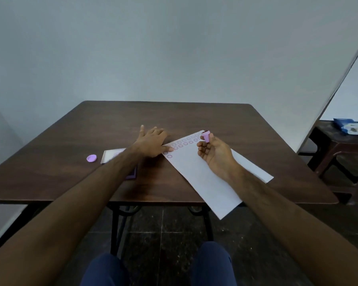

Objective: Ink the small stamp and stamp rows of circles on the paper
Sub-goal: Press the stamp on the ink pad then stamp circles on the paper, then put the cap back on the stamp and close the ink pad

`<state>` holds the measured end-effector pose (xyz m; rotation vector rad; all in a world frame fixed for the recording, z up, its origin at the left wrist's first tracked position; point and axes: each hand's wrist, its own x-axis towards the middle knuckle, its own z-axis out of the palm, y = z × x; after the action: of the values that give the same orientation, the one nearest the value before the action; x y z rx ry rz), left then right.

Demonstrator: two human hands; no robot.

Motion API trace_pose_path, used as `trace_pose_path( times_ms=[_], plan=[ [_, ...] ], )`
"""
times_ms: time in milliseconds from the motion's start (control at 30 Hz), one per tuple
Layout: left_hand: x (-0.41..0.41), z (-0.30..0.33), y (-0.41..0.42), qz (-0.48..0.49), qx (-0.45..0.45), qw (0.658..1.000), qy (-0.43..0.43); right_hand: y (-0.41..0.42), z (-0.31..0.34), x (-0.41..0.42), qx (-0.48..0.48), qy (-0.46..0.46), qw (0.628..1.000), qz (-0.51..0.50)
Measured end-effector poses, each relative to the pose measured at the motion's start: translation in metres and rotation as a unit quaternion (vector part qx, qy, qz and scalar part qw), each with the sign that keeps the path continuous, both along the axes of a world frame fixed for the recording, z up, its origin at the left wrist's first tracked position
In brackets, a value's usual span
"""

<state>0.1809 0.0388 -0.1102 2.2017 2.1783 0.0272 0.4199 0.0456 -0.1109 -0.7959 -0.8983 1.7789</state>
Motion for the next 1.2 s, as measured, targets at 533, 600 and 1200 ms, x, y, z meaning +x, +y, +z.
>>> trace_pose_path(
  times_ms=[533,600,1200],
  plan=[
    [-0.057,0.007,-0.063,0.032,0.227,0.969,-0.093,0.006,-0.009,-0.053,0.133,-0.176,0.972,-0.08],
    [-0.085,0.005,-0.097,0.078,0.258,0.958,-0.1,0.002,-0.002,-0.065,0.179,-0.175,0.967,-0.04],
    [-0.152,-0.027,-0.168,0.219,0.192,0.948,-0.132,-0.062,0.022,-0.186,0.196,-0.173,0.941,0.214]
  ],
)
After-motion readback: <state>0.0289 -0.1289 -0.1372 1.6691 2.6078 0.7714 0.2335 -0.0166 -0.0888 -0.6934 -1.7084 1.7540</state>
